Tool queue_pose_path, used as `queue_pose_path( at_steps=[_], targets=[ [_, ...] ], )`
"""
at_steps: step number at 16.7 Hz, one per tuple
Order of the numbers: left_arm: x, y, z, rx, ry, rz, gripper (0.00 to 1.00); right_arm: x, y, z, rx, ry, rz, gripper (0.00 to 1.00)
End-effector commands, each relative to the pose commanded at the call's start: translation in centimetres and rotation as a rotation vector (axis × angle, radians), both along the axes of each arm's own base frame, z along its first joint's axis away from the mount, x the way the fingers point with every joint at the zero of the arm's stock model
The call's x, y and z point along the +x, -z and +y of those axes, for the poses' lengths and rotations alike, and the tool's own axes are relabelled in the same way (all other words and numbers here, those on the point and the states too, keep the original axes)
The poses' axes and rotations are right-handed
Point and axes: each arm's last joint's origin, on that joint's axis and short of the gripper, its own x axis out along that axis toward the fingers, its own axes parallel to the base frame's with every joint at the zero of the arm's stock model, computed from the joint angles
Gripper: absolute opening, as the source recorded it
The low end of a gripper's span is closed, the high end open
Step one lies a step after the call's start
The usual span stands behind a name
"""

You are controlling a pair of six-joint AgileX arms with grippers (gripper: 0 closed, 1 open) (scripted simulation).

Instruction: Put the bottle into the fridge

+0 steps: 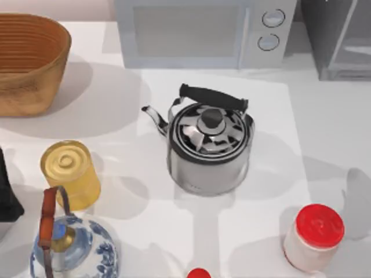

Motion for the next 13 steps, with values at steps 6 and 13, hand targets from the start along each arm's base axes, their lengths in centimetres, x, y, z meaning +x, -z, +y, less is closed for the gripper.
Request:
queue_pose_path(
  at_steps=[6, 13],
  targets=[
    [0.0, 0.0, 0.0, 0.000, 0.000, 0.000, 1.00, -1.9, -1.7, 0.1, 0.034, 0.281, -0.276, 0.01],
    [0.0, 0.0, 0.0, 0.000, 0.000, 0.000, 1.00, -2.4, -2.5, 0.0, 0.068, 0.343, -0.345, 0.01]
  ],
)
